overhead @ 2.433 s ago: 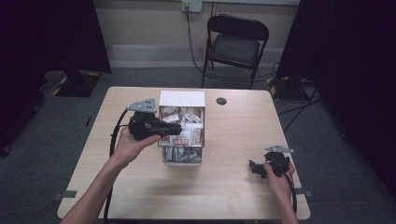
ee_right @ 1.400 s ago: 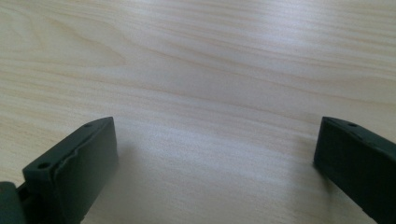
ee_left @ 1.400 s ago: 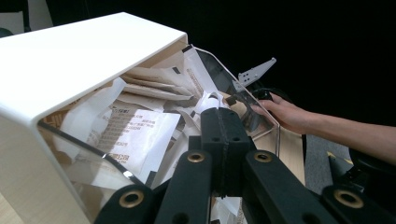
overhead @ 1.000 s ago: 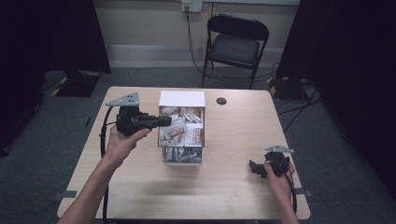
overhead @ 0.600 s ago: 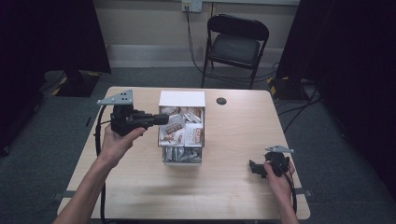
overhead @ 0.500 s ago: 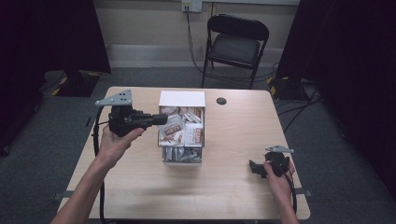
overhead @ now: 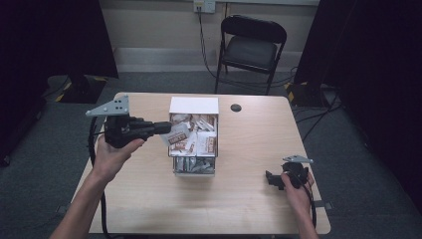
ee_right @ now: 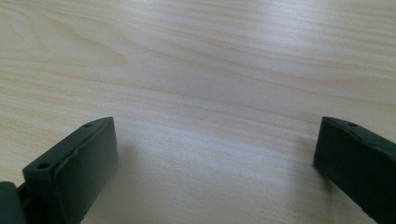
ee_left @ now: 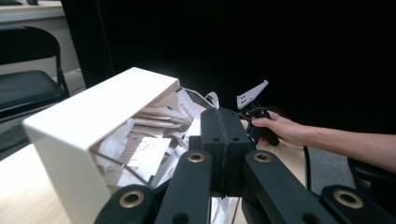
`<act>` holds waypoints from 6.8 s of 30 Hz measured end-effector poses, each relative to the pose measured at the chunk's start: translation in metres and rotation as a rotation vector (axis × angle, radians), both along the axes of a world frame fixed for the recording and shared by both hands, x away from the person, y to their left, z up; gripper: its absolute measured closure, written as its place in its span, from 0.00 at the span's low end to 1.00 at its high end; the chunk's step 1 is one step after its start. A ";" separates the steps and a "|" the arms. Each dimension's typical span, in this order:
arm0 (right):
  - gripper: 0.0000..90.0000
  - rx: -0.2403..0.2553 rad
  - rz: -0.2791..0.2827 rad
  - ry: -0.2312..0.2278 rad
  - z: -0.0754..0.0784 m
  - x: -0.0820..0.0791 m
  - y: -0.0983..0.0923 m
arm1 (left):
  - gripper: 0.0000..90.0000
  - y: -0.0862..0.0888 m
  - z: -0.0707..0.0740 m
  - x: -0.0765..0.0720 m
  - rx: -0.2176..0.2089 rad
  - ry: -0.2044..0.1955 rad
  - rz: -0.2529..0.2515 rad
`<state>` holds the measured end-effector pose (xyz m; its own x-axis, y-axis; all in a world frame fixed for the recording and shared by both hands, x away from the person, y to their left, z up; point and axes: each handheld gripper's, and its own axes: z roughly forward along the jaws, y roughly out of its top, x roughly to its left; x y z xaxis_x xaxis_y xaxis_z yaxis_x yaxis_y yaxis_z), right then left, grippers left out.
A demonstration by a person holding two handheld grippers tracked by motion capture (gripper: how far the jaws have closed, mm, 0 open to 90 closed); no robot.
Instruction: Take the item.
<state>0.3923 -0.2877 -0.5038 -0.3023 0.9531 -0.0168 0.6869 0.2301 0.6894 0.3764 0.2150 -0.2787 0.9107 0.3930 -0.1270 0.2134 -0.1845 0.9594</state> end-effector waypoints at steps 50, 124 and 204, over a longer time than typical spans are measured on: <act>0.00 0.000 0.001 -0.001 0.000 0.000 0.000 | 1.00 0.072 -0.052 0.025 0.046 0.111 0.228; 0.00 -0.001 0.001 -0.001 0.000 0.000 0.000 | 1.00 0.023 -0.177 0.063 0.301 0.321 0.226; 0.00 -0.001 0.001 -0.001 0.000 0.000 0.000 | 0.22 0.098 -0.162 0.017 0.371 0.319 0.447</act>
<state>0.3923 -0.2877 -0.5039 -0.3029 0.9529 -0.0180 0.6861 0.2312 0.6898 0.3932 0.3130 -0.4405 0.5897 0.7942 -0.1466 0.6094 -0.3184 0.7261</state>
